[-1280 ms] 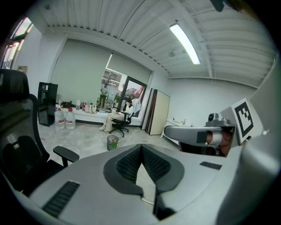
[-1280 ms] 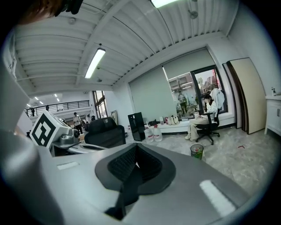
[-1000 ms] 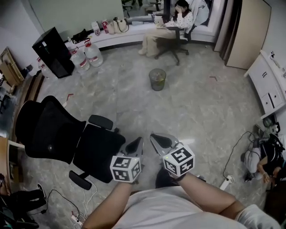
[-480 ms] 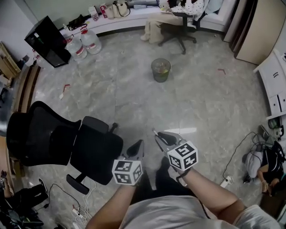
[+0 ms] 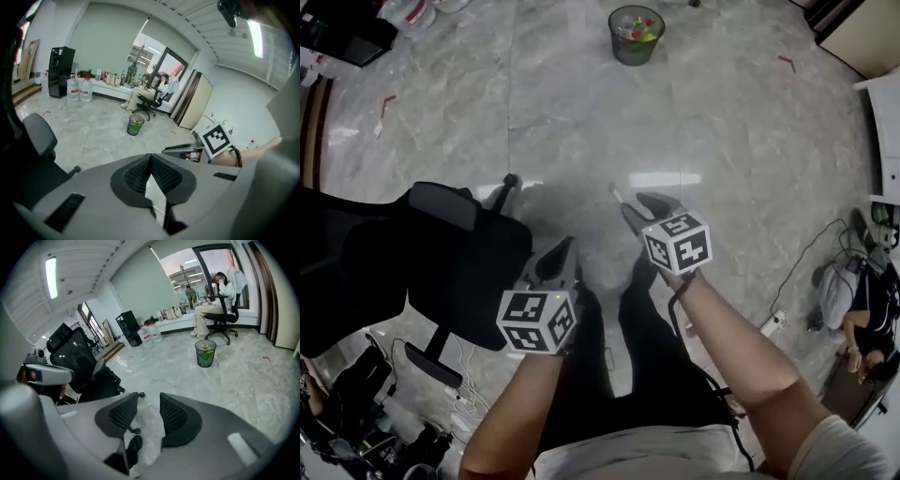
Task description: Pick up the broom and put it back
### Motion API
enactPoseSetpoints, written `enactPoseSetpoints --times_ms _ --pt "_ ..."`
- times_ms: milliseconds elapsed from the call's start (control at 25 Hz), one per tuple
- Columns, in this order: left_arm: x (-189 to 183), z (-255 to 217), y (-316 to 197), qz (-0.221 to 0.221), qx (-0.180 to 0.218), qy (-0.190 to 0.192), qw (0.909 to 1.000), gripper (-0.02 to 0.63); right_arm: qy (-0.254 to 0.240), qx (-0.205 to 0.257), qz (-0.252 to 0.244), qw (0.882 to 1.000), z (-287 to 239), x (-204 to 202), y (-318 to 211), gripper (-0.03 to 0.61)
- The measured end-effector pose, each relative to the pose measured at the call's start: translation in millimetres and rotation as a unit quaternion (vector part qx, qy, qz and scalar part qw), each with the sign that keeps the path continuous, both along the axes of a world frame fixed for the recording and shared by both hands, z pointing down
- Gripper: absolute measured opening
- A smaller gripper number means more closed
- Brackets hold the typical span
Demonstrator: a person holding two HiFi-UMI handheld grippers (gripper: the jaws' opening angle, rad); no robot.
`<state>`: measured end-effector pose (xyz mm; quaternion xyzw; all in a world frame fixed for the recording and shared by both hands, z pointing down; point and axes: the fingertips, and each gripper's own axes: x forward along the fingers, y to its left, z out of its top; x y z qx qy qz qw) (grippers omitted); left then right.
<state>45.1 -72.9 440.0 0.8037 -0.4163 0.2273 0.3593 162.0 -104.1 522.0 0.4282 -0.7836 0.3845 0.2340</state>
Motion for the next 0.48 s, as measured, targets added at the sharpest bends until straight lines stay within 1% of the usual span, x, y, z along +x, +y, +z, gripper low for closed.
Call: enactPoseSetpoints --times_ms 160,320,480 --pt "-3.2 98.2 -2.9 0.004 -0.038 -0.002 0.9993 0.006 0.025 -0.053 -0.016 0.998 137.3 -6.4 -10.1 0.132" --pt "7.0 188.0 -20.4 0.008 -0.051 -0.002 0.9987 0.008 0.054 -0.085 -0.039 0.994 270.1 -9.9 -24.8 0.144" --pt "15.5 281.8 -37.9 0.010 -0.064 -0.013 0.9978 0.006 0.068 -0.111 -0.036 0.991 390.6 -14.1 -31.1 0.152"
